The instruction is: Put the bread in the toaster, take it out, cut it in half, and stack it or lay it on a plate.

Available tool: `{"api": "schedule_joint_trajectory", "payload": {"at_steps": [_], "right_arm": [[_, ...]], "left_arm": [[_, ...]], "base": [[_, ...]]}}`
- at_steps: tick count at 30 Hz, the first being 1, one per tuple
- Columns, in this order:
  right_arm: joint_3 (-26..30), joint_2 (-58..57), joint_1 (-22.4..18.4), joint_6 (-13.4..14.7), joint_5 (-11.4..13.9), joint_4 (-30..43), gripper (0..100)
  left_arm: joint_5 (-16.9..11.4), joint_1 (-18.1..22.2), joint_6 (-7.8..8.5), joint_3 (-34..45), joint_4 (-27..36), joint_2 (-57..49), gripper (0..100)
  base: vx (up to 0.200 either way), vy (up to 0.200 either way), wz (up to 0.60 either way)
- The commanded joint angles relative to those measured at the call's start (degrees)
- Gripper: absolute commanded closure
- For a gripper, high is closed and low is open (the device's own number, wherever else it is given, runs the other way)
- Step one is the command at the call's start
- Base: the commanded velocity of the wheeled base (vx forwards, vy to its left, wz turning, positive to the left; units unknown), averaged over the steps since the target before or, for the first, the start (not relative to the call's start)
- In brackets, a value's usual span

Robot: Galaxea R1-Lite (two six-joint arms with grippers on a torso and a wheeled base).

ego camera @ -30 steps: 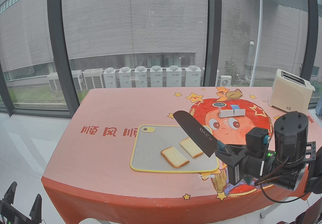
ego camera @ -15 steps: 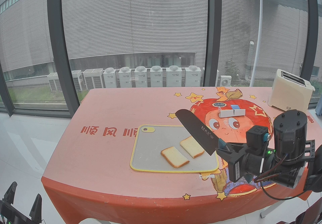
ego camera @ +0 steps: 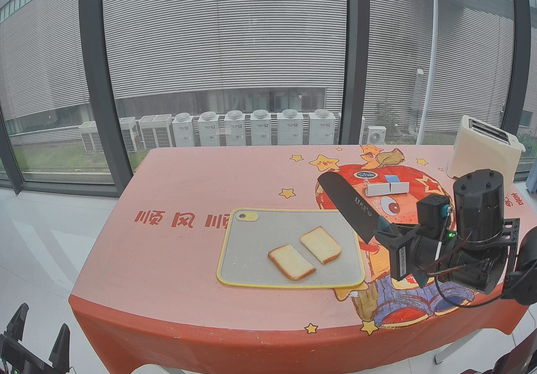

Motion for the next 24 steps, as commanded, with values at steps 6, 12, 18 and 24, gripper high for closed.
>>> {"api": "schedule_joint_trajectory", "payload": {"at_steps": [6, 12, 18, 24], "right_arm": [[-0.2, 5.2, -4.2, -0.3, -0.3, -6.2, 100], [-0.5, 7.0, -6.3, -0.4, -0.5, -8.3, 100], [-1.6, 7.1, -8.1, -0.4, -0.6, -8.2, 100], [-3.0, 8.2, -10.7, -0.4, -0.7, -8.0, 100]], "left_arm": [[0.0, 0.0, -0.02, 1.0, 0.0, 0.2, 0], [0.0, 0.0, -0.02, 1.0, 0.0, 0.2, 0], [0.0, 0.0, -0.02, 1.0, 0.0, 0.2, 0], [0.0, 0.0, -0.02, 1.0, 0.0, 0.2, 0]], "base": [[0.000, 0.000, 0.00], [0.000, 0.000, 0.00], [0.000, 0.000, 0.00], [0.000, 0.000, 0.00]]}}
